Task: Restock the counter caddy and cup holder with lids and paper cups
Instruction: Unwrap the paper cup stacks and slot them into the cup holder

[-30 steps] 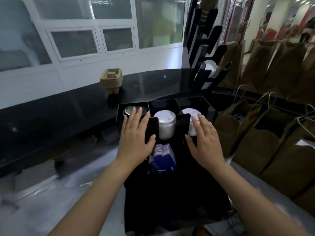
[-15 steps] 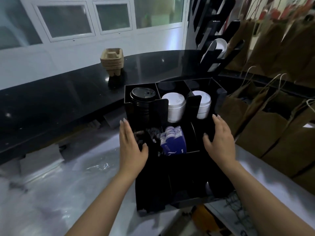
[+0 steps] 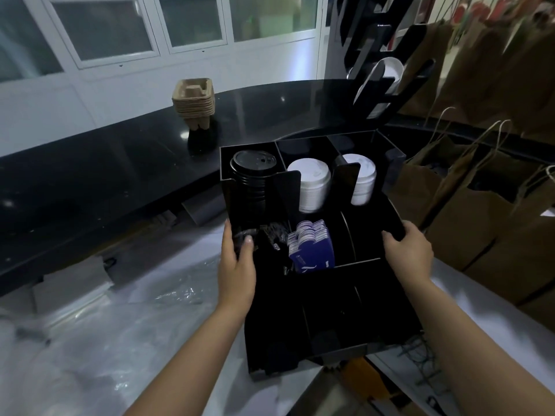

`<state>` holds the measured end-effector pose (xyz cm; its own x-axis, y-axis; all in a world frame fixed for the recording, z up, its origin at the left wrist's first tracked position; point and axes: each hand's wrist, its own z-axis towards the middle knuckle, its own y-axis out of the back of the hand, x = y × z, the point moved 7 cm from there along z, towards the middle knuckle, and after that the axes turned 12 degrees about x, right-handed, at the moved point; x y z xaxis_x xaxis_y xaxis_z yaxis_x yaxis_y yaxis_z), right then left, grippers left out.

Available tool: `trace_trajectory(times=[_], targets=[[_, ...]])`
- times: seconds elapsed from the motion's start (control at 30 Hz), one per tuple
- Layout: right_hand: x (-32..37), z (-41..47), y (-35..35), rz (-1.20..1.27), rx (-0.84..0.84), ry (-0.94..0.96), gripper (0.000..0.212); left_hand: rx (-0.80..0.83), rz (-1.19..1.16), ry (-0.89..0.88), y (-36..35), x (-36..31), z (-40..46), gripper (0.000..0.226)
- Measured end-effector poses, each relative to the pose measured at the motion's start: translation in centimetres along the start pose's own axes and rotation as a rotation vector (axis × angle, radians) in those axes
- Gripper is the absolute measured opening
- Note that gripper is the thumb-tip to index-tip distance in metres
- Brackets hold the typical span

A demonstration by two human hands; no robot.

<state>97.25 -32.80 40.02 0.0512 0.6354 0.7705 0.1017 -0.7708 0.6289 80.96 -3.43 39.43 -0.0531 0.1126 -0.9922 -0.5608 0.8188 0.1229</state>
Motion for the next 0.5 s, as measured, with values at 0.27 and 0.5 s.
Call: trace_trajectory(times=[0.27, 0.5], targets=[[-2.4, 1.9, -1.4, 0.434, 0.164, -0.050, 0.010, -0.056, 0.050, 0.046, 0.9, 1.5, 1.2, 0.048], [-1.9, 3.2, -1.3, 0.440, 0.148, 0.055, 0.023, -0.150, 0.108, 0.098, 1.1, 1.7, 1.6, 0.033]])
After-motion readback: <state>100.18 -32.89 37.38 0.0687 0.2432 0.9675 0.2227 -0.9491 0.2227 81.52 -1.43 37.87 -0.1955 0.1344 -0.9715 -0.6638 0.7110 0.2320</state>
